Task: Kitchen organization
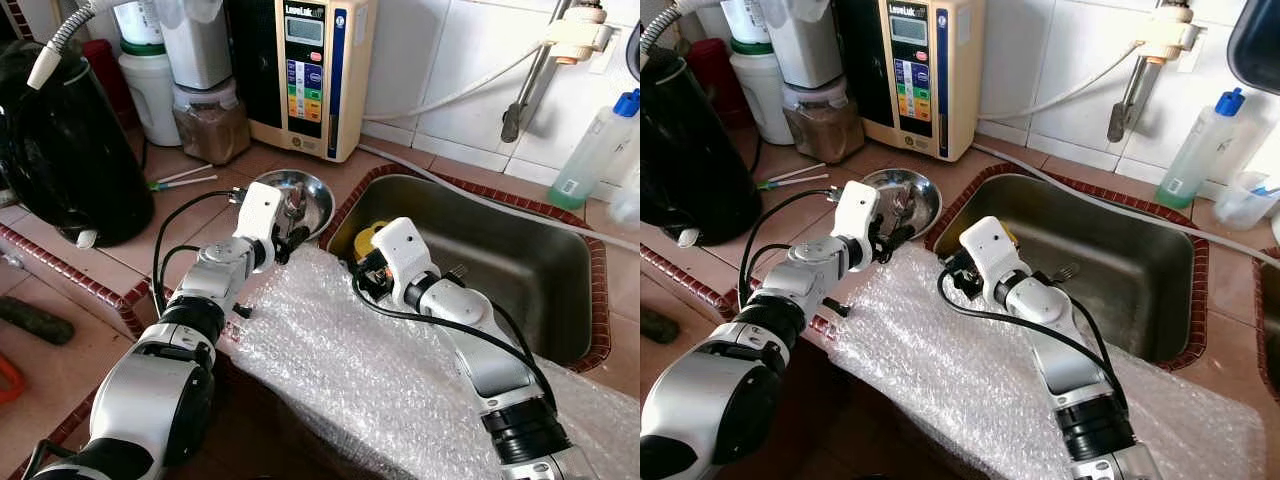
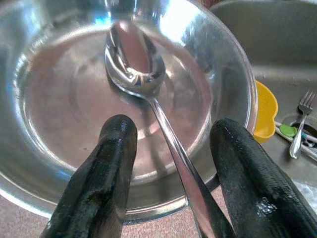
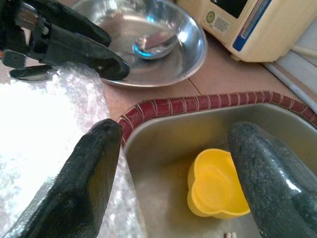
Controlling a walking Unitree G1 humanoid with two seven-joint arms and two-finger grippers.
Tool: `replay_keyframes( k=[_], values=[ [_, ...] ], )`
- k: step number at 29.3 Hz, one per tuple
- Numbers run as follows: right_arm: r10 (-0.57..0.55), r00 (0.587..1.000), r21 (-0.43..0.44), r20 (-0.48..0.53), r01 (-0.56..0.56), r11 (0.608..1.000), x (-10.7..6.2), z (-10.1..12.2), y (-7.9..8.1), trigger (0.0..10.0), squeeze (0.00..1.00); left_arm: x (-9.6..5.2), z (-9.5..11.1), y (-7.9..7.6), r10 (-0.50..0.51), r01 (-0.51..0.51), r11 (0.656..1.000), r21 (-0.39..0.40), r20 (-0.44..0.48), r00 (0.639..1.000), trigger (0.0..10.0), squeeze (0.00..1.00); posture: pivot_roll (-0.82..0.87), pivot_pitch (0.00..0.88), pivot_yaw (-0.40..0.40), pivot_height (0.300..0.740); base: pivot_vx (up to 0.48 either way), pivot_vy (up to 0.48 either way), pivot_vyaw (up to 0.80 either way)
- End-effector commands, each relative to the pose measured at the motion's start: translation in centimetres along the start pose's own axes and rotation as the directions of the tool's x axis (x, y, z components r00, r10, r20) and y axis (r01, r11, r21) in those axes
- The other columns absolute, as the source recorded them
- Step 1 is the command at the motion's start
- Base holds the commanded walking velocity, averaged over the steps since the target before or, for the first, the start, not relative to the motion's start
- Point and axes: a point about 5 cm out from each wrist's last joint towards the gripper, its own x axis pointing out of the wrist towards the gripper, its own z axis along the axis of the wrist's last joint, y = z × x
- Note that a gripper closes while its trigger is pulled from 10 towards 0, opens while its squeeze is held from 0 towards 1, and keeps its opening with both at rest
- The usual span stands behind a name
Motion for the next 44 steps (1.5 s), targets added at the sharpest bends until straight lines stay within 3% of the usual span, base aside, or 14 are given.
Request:
replay_keyframes(
  k=[1, 9, 34, 40, 42, 44],
  values=[
    [-0.016, 1.000, -0.012, 0.012, 0.016, 1.000, -0.1, 0.7, -0.8, 10.0, 0.00, -0.1, -0.6, 0.3, 0.016, -0.016, 1.000, 0.009, -0.052, 0.998, 0.0, 0.00, 0.05, 0.000, 0.024, 0.740, 0.000, 0.000, 0.00],
    [-0.033, 0.999, -0.020, -0.023, 0.033, 0.999, -0.1, 0.4, -1.6, 10.0, 0.00, -0.3, -0.4, 1.1, 0.048, -0.048, 0.999, 0.000, -0.051, 0.998, 0.0, 0.00, 0.05, 0.000, 0.020, 0.740, 0.000, 0.000, 0.00],
    [-0.063, 0.997, 0.007, 0.047, 0.063, 0.998, 0.6, 1.2, -2.0, 10.0, 0.00, -1.1, 1.7, 3.2, 0.192, -0.189, 0.981, -0.048, 0.068, 0.979, 0.0, 0.00, 0.06, 0.000, 0.006, 0.740, 0.000, 0.000, 0.00],
    [-0.110, 0.991, 0.024, 0.073, 0.108, 0.994, 0.7, 1.5, -2.6, 10.0, 0.00, -1.7, 3.4, 4.1, 0.286, -0.287, 0.958, -0.021, 0.181, 0.941, 0.0, 0.00, 0.06, 0.000, 0.001, 0.740, 0.000, 0.000, 0.00],
    [-0.153, 0.979, 0.114, 0.136, 0.138, 0.984, 0.8, 2.6, -3.1, 10.0, 0.00, -2.0, 4.9, 3.4, 0.292, -0.299, 0.954, -0.021, 0.296, 0.909, 0.0, 0.00, 0.06, 0.000, -0.003, 0.740, 0.000, 0.000, 0.00],
    [-0.168, 0.974, 0.160, 0.154, 0.143, 0.977, 1.0, 3.0, -3.3, 10.0, 0.00, -1.9, 5.2, 2.7, 0.278, -0.291, 0.957, -0.011, 0.331, 0.902, 0.0, 0.00, 0.06, 0.000, -0.004, 0.740, 0.000, 0.000, 0.00]
  ],
)
